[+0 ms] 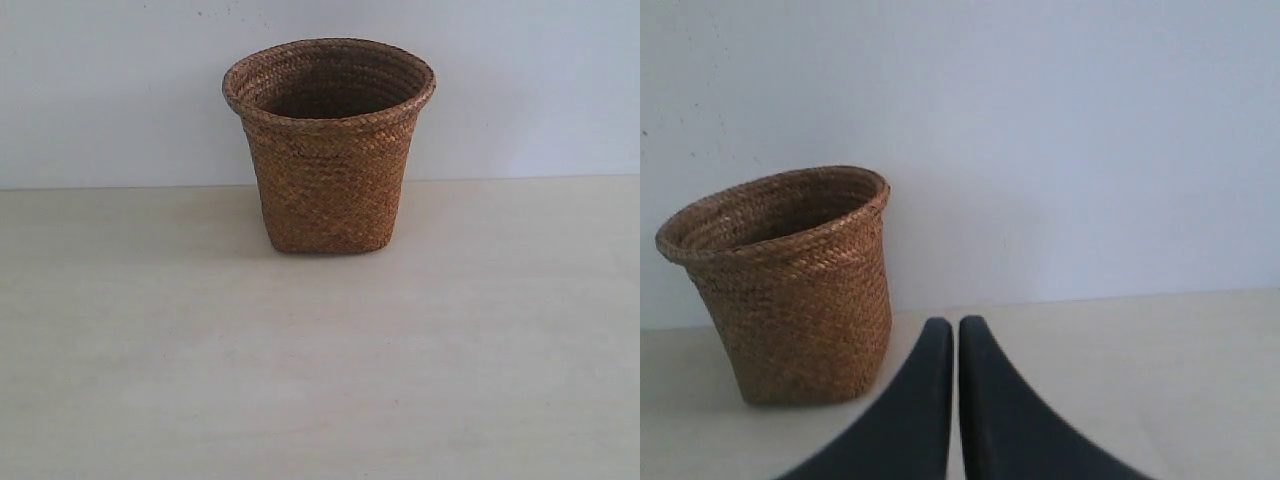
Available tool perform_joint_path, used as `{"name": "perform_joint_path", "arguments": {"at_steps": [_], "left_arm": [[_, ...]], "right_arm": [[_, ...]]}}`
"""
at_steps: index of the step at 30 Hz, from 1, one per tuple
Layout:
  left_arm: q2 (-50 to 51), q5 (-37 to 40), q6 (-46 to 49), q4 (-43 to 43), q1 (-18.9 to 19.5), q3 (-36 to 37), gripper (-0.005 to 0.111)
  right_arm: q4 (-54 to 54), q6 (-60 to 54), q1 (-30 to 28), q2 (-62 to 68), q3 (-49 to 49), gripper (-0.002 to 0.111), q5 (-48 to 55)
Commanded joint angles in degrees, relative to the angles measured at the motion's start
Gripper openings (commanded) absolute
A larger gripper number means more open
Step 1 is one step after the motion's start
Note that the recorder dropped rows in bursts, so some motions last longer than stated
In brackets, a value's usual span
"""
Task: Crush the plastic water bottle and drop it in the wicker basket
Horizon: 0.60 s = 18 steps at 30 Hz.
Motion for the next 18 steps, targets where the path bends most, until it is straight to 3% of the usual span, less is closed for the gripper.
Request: {"name": "perform_joint_path", "arguments": {"at_steps": [1, 7, 12, 16, 18], "left_arm": [[-8.1, -2.5, -0.9, -0.9, 0.1, 3.6, 0.004], [-17.9, -10.9, -0.9, -2.1, 0.1, 7.2, 0.004], [-18.1, -12.5, -0.9, -5.6, 0.1, 10.3, 0.004], [-18.1, -22.2, -0.9, -11.9, 0.1, 13.4, 0.004], [-18.1, -23.2, -0.9, -12.9, 0.1, 13.6, 0.004]], "right_arm": [[1.9, -0.7, -0.1, -4.0, 6.3, 0.0, -7.8], [0.4, -2.8, -0.1, -4.3, 13.3, 0.0, -14.3], [0.4, -4.8, -0.1, -4.4, 17.7, 0.0, -15.6], [0.4, -4.8, -0.1, -4.4, 20.7, 0.0, -16.6], [0.7, -4.8, -0.1, -4.4, 20.8, 0.0, -16.4]]}}
